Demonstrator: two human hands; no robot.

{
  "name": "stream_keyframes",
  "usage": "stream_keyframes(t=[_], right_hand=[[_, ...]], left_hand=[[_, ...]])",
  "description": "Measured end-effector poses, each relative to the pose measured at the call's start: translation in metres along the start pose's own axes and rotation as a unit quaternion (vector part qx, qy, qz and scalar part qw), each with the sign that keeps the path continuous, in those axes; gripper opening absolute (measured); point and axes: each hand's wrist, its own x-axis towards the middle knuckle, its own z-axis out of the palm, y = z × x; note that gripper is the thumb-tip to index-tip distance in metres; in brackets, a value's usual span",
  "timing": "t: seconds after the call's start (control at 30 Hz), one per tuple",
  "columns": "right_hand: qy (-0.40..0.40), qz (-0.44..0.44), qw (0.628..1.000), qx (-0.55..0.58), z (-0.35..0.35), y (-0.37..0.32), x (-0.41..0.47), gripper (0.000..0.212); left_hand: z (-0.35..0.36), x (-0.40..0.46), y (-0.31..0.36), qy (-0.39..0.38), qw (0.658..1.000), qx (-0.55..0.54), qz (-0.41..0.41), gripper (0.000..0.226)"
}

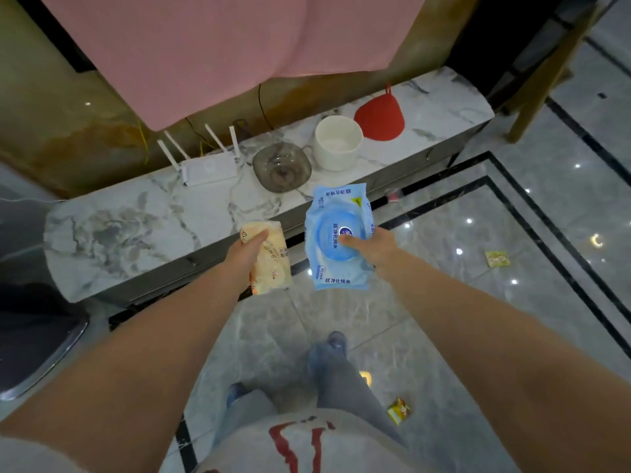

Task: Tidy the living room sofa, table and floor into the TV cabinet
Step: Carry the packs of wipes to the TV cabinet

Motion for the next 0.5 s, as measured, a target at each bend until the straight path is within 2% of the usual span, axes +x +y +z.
stream_keyframes(t=[0.07, 0.13, 0.33, 0.5], right_hand=[[-0.006, 0.004, 1.0, -0.013, -0.019, -0.009, 0.018, 0.02], [-0.008, -0.001, 0.999, -0.038, -0.036, -0.019, 0.038, 0.03], [-0.021, 0.001, 0.998, -0.055, -0.056, -0.035, 0.08, 0.041], [-0.036, -0.011, 0.994, -0.107, -0.055, -0.054, 0.108, 0.053]], left_hand=[[0.016, 0.006, 0.005, 0.015, 1.0, -0.01, -0.009, 0.071], [0.035, 0.012, 0.009, 0.023, 0.999, -0.029, -0.014, 0.074], [0.075, 0.02, 0.023, 0.026, 0.999, -0.029, -0.011, 0.056], [0.082, 0.031, 0.043, 0.044, 0.998, -0.035, 0.011, 0.054]])
